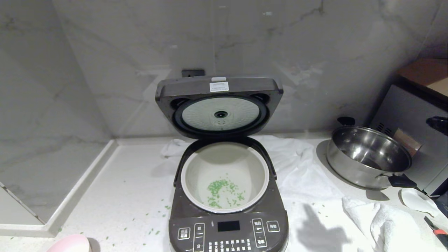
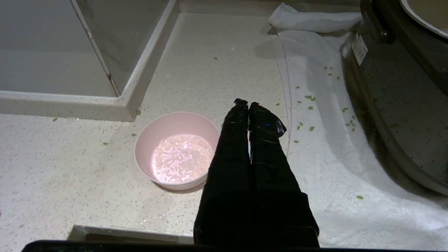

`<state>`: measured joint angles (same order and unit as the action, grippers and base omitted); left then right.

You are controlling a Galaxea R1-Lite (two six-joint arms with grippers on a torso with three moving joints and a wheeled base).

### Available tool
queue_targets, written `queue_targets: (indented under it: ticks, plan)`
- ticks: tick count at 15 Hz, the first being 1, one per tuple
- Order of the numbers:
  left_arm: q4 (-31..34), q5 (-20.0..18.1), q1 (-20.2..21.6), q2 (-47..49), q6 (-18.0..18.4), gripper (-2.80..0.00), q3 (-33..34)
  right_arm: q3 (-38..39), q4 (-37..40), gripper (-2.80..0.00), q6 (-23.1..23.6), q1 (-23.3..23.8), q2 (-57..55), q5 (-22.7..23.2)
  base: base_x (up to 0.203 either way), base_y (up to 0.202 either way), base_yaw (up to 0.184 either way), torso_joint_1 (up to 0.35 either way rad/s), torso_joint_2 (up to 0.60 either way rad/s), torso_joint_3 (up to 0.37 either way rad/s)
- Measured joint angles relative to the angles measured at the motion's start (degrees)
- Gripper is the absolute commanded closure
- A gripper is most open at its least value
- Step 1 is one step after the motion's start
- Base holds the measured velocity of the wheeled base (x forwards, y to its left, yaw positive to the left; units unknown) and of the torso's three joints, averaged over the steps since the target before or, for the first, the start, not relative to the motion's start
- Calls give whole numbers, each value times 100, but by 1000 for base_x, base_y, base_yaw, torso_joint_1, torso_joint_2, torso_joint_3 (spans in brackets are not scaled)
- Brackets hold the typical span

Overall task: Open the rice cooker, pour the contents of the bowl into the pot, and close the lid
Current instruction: Open the rice cooker, then turn on the tap

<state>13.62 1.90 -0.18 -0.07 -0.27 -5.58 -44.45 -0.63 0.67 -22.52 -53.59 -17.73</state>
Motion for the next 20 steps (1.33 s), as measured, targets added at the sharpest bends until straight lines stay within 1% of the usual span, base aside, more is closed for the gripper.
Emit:
queue_targets:
  ticks: [1,3,4,6,9,11,13,14,17,20]
  plan:
    - [2,-1,0,0,-3,0,2,136,0,0,85,321,206,-20,0,0,0,0,0,0]
    - [2,0,0,0,-3,0,7,355,21,0,141,795,639,-29,0,0,0,0,0,0]
    - [0,0,0,0,-3,0,5,425,113,0,157,949,888,-31,0,0,0,0,0,0]
    - [2,0,0,0,0,0,5,451,576,0,251,1190,1412,-30,0,0,0,0,0,0]
    - [2,0,0,0,-4,0,5,395,1203,0,597,1591,2208,-24,0,0,0,0,0,0]
    - [0,-1,0,0,-4,0,5,399,1401,0,822,1892,2634,-10,0,0,0,0,0,0]
    - [2,-1,0,0,-6,0,5,432,1510,0,900,2096,3025,28,0,0,0,0,0,0]
    - [0,-1,0,0,-4,0,5,468,1537,0,913,2141,3226,101,0,0,0,0,0,0]
    - [0,-1,0,0,-4,0,5,718,1563,0,933,2210,3953,575,0,0,0,0,0,0]
    - [0,0,0,0,-4,0,5,1400,1576,0,933,2233,4736,1297,0,0,0,0,0,0]
